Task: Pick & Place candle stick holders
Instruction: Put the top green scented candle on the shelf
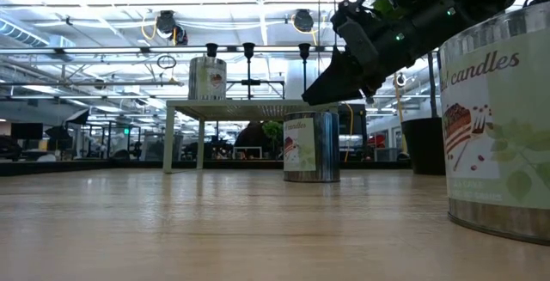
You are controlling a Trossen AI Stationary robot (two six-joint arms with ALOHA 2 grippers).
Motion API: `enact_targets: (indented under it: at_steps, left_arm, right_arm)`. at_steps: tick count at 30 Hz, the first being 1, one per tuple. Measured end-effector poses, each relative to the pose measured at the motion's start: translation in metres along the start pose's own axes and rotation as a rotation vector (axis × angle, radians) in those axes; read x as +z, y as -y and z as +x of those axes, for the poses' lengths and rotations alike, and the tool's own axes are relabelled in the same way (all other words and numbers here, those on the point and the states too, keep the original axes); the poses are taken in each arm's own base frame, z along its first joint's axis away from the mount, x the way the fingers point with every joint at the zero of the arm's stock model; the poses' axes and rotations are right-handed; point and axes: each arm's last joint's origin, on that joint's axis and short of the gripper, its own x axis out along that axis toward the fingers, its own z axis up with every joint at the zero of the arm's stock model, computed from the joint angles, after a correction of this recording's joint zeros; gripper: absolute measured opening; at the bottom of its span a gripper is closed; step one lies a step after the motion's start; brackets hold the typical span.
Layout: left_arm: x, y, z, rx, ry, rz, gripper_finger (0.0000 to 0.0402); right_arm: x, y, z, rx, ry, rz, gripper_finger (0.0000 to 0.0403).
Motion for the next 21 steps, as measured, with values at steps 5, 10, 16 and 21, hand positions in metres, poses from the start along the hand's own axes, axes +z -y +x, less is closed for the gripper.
enact_targets:
  at_steps: [5, 10, 16, 21]
  left_arm:
    - [-0.026, 0.028, -0.006, 0.034, 0.002, 0.040, 0.0005]
    - [-0.071, 0.058, 0.014, 0.001, 0.072, -0.023, 0.0010]
    - [-0.121, 0.098, 0.061, -0.144, 0.241, 0.001, 0.0004]
    - [-0.149, 0.123, 0.093, -0.303, 0.385, 0.060, 0.0016]
  right_arm:
    - [0.000, 0.000, 0.000, 0.000, -0.001, 0.003, 0.0141]
    - [-0.001, -0.001, 0.000, 0.002, -0.008, 0.049, 0.0141]
    - [-0.001, -0.001, -0.001, 0.005, -0.006, 0.047, 0.0141]
    - [-0.001, -0.001, -0.001, 0.005, -0.008, 0.043, 0.0141]
